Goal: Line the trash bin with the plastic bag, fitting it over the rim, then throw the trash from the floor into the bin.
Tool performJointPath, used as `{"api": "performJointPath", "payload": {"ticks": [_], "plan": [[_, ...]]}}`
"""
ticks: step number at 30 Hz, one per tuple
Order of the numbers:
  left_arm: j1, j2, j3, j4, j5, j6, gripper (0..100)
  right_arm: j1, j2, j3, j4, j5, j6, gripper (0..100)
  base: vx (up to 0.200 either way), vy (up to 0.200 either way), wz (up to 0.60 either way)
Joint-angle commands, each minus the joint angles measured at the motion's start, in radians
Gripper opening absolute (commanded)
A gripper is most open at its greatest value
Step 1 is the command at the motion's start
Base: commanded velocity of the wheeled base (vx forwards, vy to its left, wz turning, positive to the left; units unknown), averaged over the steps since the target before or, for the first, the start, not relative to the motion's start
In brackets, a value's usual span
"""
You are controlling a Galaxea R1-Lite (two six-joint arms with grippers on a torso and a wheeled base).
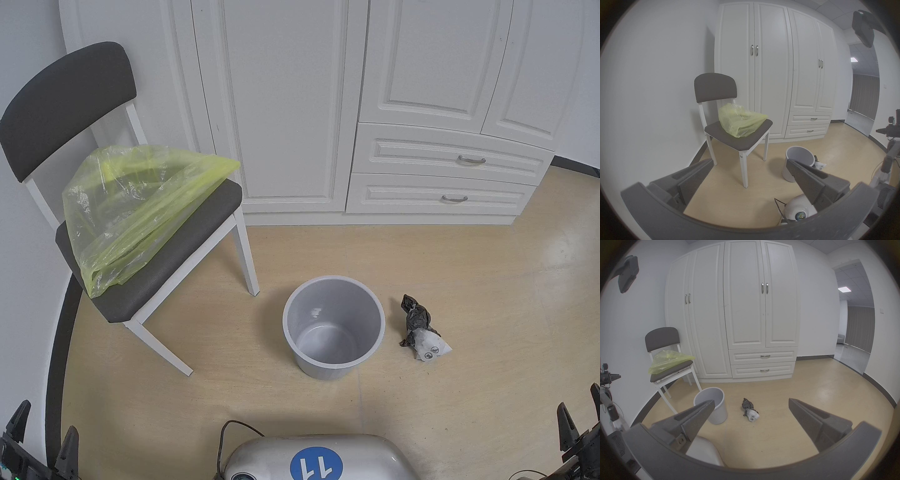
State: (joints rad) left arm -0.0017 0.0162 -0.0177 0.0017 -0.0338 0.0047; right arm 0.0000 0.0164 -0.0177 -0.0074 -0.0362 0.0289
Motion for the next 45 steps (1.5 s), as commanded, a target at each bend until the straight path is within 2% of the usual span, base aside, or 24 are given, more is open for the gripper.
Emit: {"api": "performJointPath", "payload": {"ticks": [1,20,23,31,35,40,42,45], "plan": [[0.000,-0.016,0.018,0.000,0.000,0.000,100,0.000,-0.016,0.018,0.000,0.001,0.000,100,0.000,0.000,0.00],[0.000,-0.016,0.018,0.000,-0.005,0.009,100,0.000,-0.016,0.016,0.001,0.002,-0.001,100,0.000,0.000,0.00],[0.000,-0.016,0.016,-0.002,0.043,-0.051,100,0.000,-0.016,0.018,0.001,0.002,-0.001,100,0.000,0.000,0.00],[0.002,-0.016,0.018,0.000,0.028,-0.003,100,-0.002,-0.016,0.016,0.003,-0.001,-0.006,100,0.000,0.000,0.00],[0.002,-0.016,0.018,-0.003,-0.003,0.037,100,-0.003,-0.016,0.018,0.001,0.021,-0.055,100,0.000,0.000,0.00],[0.002,-0.016,0.018,-0.005,-0.008,0.034,100,-0.002,-0.016,0.016,0.001,0.025,-0.037,100,0.000,0.000,0.00],[0.002,-0.016,0.008,-0.031,0.022,-0.025,100,0.000,-0.016,0.016,0.001,0.016,-0.001,100,0.000,0.000,0.00],[0.000,-0.013,-0.082,-0.206,-0.005,-0.175,100,-0.002,-0.016,0.018,-0.002,0.012,-0.015,100,0.000,0.000,0.00]]}}
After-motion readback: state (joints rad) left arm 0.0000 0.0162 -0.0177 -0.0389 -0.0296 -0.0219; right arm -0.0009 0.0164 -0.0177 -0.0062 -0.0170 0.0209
